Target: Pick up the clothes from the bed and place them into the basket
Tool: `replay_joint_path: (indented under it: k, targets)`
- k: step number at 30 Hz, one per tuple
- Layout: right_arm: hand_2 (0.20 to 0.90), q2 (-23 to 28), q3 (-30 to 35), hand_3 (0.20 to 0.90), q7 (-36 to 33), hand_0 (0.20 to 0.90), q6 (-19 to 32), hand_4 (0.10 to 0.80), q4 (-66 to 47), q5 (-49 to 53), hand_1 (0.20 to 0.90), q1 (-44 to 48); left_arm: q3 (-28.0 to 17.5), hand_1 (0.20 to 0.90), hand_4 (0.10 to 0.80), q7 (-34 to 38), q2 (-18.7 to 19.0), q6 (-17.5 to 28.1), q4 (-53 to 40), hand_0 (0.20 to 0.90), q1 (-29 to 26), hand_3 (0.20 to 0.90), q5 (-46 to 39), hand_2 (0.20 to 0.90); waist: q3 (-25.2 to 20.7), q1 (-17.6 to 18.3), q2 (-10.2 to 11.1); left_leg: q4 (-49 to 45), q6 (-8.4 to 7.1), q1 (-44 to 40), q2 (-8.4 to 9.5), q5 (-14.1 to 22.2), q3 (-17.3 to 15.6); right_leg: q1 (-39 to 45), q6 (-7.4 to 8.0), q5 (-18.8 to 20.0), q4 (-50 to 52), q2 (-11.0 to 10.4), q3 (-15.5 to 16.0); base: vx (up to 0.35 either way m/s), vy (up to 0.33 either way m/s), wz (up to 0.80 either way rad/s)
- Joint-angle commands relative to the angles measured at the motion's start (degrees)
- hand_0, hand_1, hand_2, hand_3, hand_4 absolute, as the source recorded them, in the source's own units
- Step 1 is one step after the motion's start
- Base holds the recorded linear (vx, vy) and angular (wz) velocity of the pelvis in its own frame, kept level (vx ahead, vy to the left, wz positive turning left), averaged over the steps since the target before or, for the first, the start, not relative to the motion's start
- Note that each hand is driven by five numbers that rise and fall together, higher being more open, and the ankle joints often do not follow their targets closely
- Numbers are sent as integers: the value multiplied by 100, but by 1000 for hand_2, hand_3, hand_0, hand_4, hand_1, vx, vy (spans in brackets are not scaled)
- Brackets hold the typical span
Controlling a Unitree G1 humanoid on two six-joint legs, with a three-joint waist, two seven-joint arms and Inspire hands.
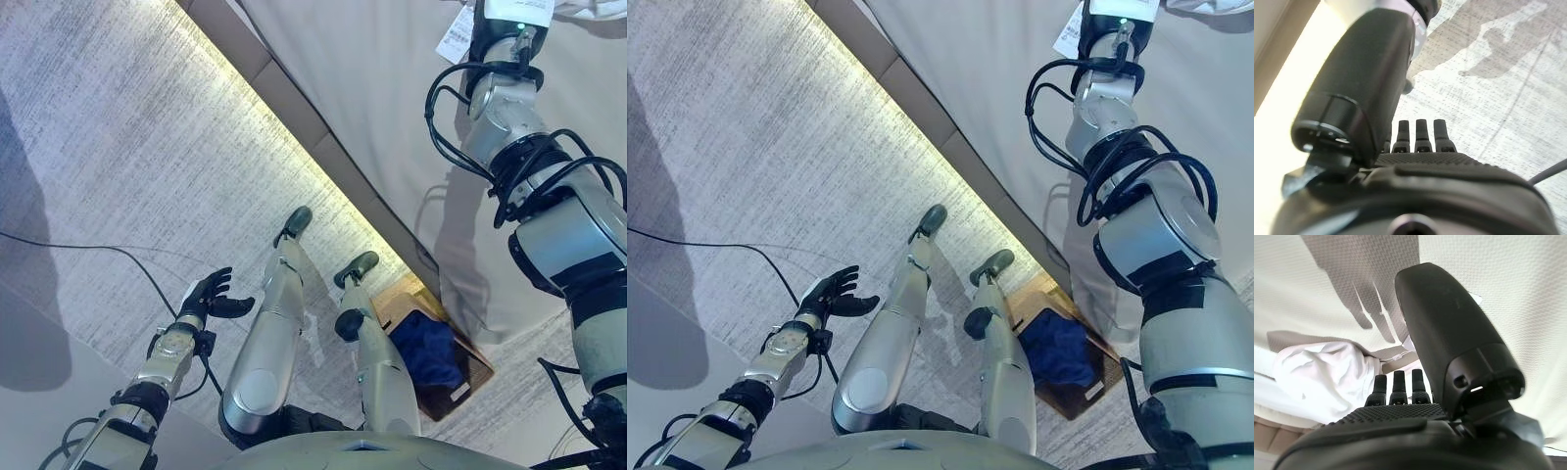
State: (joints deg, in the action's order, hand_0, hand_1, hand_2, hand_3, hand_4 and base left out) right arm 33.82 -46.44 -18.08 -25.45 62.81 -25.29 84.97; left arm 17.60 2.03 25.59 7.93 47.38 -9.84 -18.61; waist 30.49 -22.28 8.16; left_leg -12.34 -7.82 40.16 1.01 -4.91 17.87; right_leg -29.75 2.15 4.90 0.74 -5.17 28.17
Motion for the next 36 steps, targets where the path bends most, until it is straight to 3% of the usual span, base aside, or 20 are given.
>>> replay_joint_path:
  k: [1,11,17,22,24,26,28,30,36]
  targets:
    - [300,713,-596,200,-211,300,-121,100,27,26,300,908,-112,900,800,-58,333,251,-265,900,880,900,-254,900,-70,-94,1,280,652,-136,227,566,-780,262,655,295,-108,-189,-31,-35,50,11]
    - [300,954,-375,200,-850,300,-106,100,-518,307,300,747,-115,900,800,105,333,425,-500,900,955,900,-398,900,-70,115,19,16,664,246,234,679,-841,-178,704,372,-31,-298,-107,-20,20,1]
    - [300,1090,-215,200,-1524,300,338,100,-887,714,300,625,-72,900,800,226,299,546,-448,900,941,900,-282,900,-70,231,105,-159,717,55,251,871,-923,-18,713,384,-43,-261,-289,-60,33,-9]
    - [300,1458,504,200,-1643,300,1353,100,-1976,977,300,11,-422,900,800,314,268,451,-222,900,979,900,-94,900,-70,343,312,-197,789,-831,193,1164,-1206,683,747,321,-48,-208,-602,-44,44,-29]
    - [300,1686,1066,200,-1450,300,1680,100,-2568,1017,300,-487,-530,900,800,398,282,270,-133,900,881,900,80,900,-70,421,364,-169,838,-1362,149,1295,-1375,1077,731,254,6,-232,-767,-29,50,-50]
    - [300,1847,1543,200,-1380,300,1870,100,-3034,1137,300,-897,-569,900,800,484,261,165,-63,900,762,900,124,900,-70,548,391,-54,885,-1703,181,1147,-1525,1297,675,294,51,-334,-880,-109,96,-60]
    - [300,1933,2088,200,-1188,300,1946,100,-3566,1108,300,-1388,-632,900,800,567,233,70,-8,900,698,900,126,900,-72,650,328,168,886,-2290,119,1159,-1622,1648,683,257,106,-344,-1075,-62,101,-53]
    - [300,1914,2522,200,-1063,300,2098,100,-3847,1047,300,-1850,-650,900,800,663,160,-6,33,900,734,900,257,900,-376,827,226,538,865,-2775,53,1122,-1734,1883,716,252,76,-346,-1186,-10,92,-55]
    - [300,2077,2890,200,-764,300,2353,100,-4102,1035,300,-2341,-545,900,800,818,93,-183,382,900,859,900,854,900,-954,1119,1,1007,884,-3584,32,1067,-1896,2152,763,307,27,-422,-1222,-3,70,-62]
